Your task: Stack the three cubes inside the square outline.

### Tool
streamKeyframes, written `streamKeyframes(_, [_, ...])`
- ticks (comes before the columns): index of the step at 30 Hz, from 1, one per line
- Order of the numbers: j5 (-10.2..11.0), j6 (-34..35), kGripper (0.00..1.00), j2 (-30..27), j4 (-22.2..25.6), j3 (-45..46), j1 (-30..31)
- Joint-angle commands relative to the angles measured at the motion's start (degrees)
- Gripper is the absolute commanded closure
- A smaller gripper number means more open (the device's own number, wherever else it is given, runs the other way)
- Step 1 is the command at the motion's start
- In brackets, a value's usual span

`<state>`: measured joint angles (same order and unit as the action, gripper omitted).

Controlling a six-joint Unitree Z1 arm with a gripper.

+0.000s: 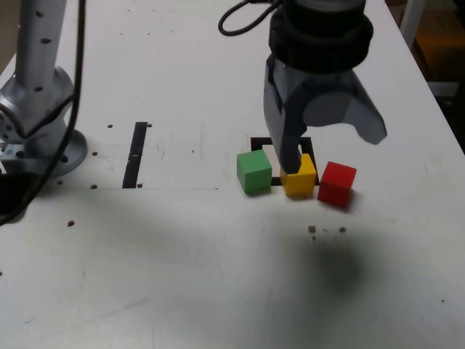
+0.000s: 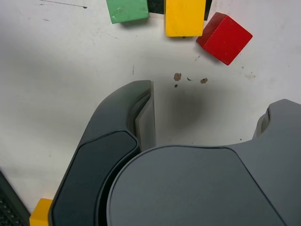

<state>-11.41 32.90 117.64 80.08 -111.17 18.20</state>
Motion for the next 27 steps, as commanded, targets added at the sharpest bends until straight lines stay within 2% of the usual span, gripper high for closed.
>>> streamKeyframes(1, [-0.8, 0.7, 0.13, 0.7, 0.2, -0.4, 0.2])
streamKeyframes(5, [-2.6, 3.8, 0.13, 2.0, 0.2, -0.6, 0.4])
streamKeyframes(13, [-4.2, 9.4, 0.14, 4.5, -1.5, -1.9, 0.3])
streamKeyframes(27, [-6.2, 10.3, 0.14, 8.4, -7.9, -2.1, -2.8])
